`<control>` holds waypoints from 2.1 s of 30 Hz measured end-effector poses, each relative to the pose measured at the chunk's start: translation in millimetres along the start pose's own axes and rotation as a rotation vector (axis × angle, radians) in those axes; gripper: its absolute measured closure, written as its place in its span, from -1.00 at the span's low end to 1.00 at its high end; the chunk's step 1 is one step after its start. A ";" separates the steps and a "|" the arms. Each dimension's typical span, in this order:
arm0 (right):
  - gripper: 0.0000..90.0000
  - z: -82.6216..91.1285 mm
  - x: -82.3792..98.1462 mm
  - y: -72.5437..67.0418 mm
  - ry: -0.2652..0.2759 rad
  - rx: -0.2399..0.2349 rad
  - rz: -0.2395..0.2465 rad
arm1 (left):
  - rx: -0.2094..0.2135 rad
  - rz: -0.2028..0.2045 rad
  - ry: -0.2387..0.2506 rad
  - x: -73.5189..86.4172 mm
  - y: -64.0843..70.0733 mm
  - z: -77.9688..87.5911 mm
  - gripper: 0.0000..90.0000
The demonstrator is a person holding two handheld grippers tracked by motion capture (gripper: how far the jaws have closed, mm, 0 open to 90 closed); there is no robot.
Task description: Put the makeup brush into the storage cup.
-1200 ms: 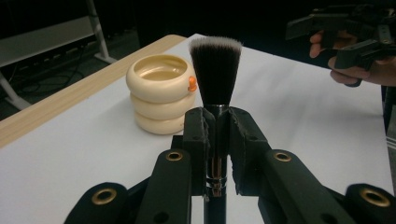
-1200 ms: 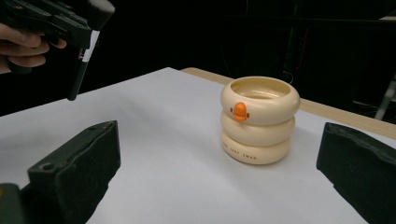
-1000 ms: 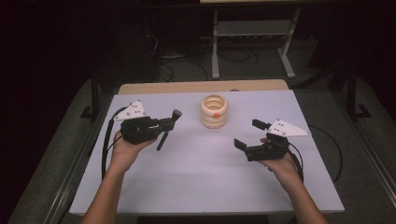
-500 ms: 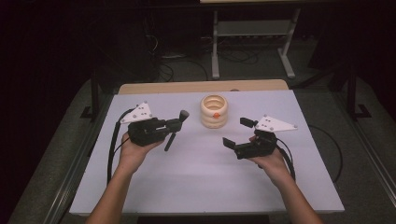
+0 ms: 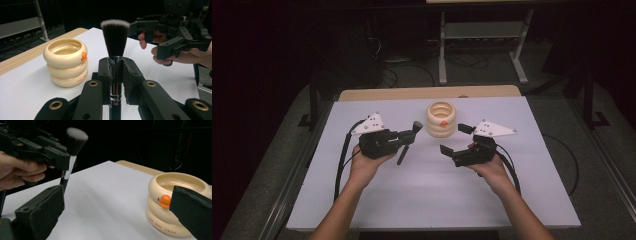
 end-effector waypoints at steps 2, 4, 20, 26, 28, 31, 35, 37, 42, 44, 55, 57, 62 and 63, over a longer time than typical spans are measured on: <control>-1.00 -4.6 0.5 -1.7 0.001 -0.012 -0.003 | 0.002 0.004 0.008 0.3 0.7 -2.3 0.74; -1.00 -9.0 2.4 -3.8 -0.009 -0.023 0.000 | 0.000 0.002 0.010 0.5 1.3 -3.9 0.74; -0.98 -39.7 4.7 -18.9 -0.025 -0.081 -0.046 | 0.005 0.013 0.044 -4.0 2.8 -8.3 0.74; -0.89 -46.1 12.5 -24.4 -0.051 -0.111 -0.073 | 0.011 0.022 0.049 -2.8 4.9 -10.8 0.74; -0.87 -47.6 13.2 -25.2 -0.050 -0.117 -0.072 | 0.014 0.019 0.048 -1.7 6.5 -13.7 0.74; -0.84 -49.3 14.3 -28.0 -0.052 -0.131 -0.075 | 0.020 0.013 0.044 -0.5 10.2 -18.1 0.74; -0.77 -50.6 15.6 -33.3 -0.065 -0.155 -0.093 | 0.025 0.013 0.035 0.6 12.4 -20.2 0.74; -0.70 -52.3 16.7 -35.2 -0.065 -0.151 -0.088 | 0.026 0.013 0.036 0.9 12.9 -20.6 0.74; -0.50 -56.9 19.5 -40.8 -0.078 -0.158 -0.090 | 0.030 0.012 0.039 1.3 13.6 -20.9 0.74; -0.39 -57.9 19.5 -42.9 -0.076 -0.154 -0.096 | 0.033 0.016 0.037 2.0 14.3 -21.5 0.74; 0.12 -59.9 17.7 -49.5 -0.073 -0.177 -0.149 | 0.046 0.022 0.038 2.8 15.8 -23.1 0.74; 0.20 -60.4 17.8 -50.0 -0.078 -0.180 -0.155 | 0.048 0.023 0.041 2.7 15.9 -23.2 0.74; 0.37 -61.2 18.4 -50.6 -0.090 -0.184 -0.171 | 0.049 0.028 0.045 2.7 15.7 -22.9 0.74; 0.38 -61.2 18.4 -50.6 -0.091 -0.183 -0.172 | 0.048 0.027 0.047 2.7 15.8 -22.9 0.74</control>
Point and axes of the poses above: each handheld gripper's, and its own axes: z roughly backward along the jaws, x roughly out of its underside, y roughly to its right, the point moved 6 cm from there along -z, roughly forward along the jaws
